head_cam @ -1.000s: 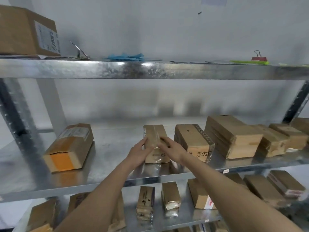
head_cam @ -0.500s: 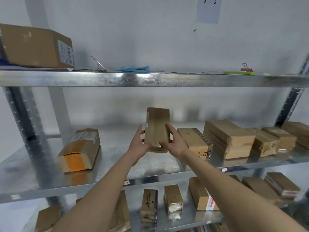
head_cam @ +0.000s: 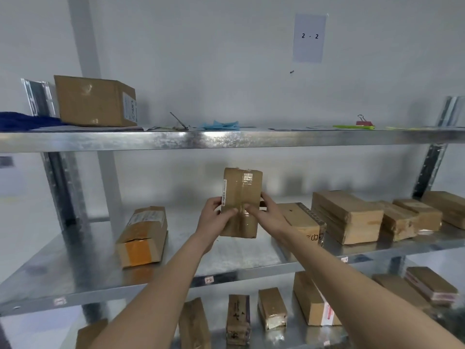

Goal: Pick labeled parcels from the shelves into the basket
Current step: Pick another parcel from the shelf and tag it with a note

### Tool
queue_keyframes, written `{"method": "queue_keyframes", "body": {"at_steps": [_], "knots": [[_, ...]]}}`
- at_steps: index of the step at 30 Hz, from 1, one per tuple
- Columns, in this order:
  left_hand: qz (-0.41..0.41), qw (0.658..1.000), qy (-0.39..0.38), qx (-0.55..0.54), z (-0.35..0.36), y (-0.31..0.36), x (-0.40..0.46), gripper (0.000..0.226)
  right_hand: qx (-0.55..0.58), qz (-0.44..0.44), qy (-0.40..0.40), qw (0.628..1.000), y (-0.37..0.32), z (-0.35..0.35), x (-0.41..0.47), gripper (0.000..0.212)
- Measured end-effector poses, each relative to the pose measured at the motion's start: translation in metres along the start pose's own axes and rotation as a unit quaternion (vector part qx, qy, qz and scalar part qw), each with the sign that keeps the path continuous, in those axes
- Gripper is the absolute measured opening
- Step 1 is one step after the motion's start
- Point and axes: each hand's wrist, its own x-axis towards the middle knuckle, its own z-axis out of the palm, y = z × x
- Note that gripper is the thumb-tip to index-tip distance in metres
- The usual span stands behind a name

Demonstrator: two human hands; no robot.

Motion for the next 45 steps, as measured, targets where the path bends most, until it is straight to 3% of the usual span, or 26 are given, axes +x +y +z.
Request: {"method": "queue_keyframes", "body": {"at_steps": [5,12,20,23,26,34,37,41,45], "knots": [[0.000,1.000,-0.002,-0.003,-0.004,0.008,0.000,0.048,0.064,0.031,0.020,0.997,-0.017,-0.005,-0.011,0.054],[-0.007,0.999,-0.022,-0.044,0.000,0.012,-0.009,0.061,0.012,0.036,-0.009,0.999,-0.029,-0.009,-0.012,0.089],[-0.017,0.999,-0.011,-0.031,-0.006,0.008,0.000,0.050,0.026,0.027,-0.001,0.999,-0.011,-0.020,-0.003,0.058],[-0.005,0.999,-0.036,-0.017,-0.013,0.002,0.001,0.064,0.018,0.008,-0.046,0.999,-0.001,-0.027,-0.002,0.070],[0.000,0.998,-0.063,-0.010,-0.015,-0.004,0.002,0.078,0.015,-0.003,-0.072,0.997,0.005,-0.024,0.001,0.068],[-0.017,1.000,-0.020,0.012,-0.010,-0.025,0.005,0.035,-0.015,0.016,-0.067,0.997,0.027,-0.008,0.008,0.048],[-0.011,0.998,-0.014,0.057,-0.011,-0.039,0.005,0.047,-0.035,0.023,-0.083,0.996,0.041,-0.002,0.011,0.044],[-0.027,0.996,-0.009,0.090,-0.014,-0.055,0.004,0.062,-0.077,0.022,-0.110,0.991,0.054,0.008,0.009,0.057],[-0.050,0.992,-0.011,0.117,-0.015,-0.069,0.007,0.063,-0.100,0.040,-0.127,0.986,0.071,0.021,0.011,0.060]]}}
